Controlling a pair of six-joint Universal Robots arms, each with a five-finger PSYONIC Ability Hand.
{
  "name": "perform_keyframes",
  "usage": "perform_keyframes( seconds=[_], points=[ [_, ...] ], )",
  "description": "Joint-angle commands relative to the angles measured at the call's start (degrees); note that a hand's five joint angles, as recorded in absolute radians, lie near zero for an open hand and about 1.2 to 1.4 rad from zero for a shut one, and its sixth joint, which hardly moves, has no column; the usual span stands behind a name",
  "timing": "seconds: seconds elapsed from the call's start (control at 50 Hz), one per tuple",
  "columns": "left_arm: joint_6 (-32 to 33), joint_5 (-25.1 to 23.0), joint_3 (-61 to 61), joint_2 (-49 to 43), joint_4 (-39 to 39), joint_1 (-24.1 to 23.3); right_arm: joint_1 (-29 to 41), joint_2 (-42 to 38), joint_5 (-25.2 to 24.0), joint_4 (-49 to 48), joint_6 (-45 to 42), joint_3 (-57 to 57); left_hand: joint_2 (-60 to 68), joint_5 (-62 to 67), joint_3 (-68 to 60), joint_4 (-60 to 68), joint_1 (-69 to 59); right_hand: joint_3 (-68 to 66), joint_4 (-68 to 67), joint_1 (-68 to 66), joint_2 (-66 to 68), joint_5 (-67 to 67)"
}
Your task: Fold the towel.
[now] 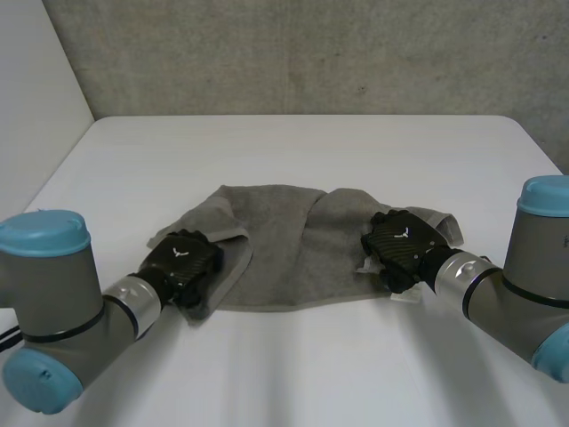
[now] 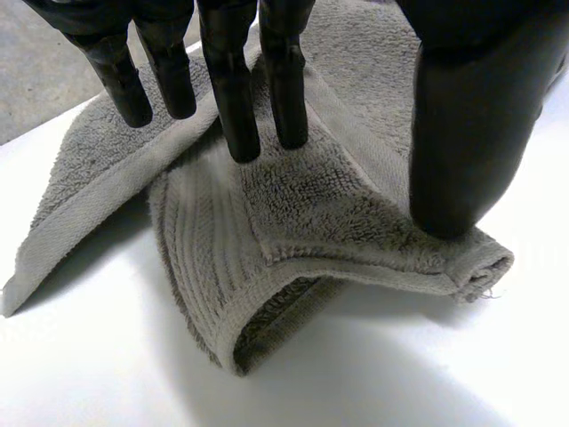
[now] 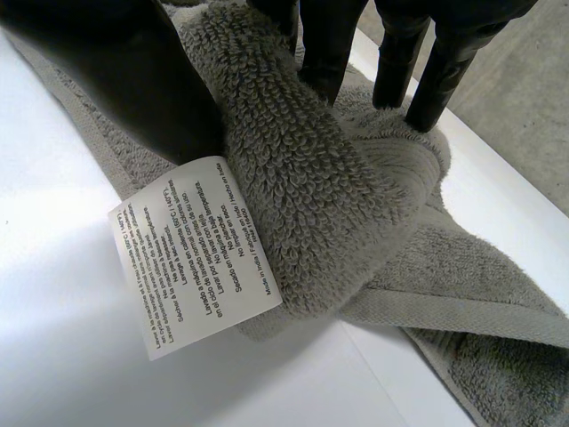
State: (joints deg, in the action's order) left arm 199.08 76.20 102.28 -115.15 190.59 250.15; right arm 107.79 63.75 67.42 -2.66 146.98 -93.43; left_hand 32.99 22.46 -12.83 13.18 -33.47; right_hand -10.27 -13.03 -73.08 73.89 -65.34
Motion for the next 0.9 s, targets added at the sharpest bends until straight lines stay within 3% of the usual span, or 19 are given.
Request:
perform_keyframes(
  seconds=[0.02, 0.62, 0.9],
  points=[
    [-0.01, 0.27, 3.71, 3.61, 0.04, 0.07, 0.05, -0.02, 0.00, 0.02, -0.02, 0.00, -4.11, -3.57, 2.83, -3.18, 4.59, 0.27, 3.03, -6.92, 6.11, -4.66],
    [0.87, 0.09, 8.11, 6.60, 0.75, 5.61, 0.05, -0.02, 0.00, 0.02, -0.02, -0.44, -2.76, -2.23, 2.83, -3.18, 3.24, 0.27, 3.03, -6.92, 6.11, -4.66],
    [1.04, 0.01, 7.76, 6.07, 4.53, 8.33, 0.05, -0.02, 0.00, 0.02, -0.02, -0.53, -2.76, -2.23, 2.83, -3.18, 3.24, 0.27, 3.03, -6.92, 6.11, -4.66]
  ],
)
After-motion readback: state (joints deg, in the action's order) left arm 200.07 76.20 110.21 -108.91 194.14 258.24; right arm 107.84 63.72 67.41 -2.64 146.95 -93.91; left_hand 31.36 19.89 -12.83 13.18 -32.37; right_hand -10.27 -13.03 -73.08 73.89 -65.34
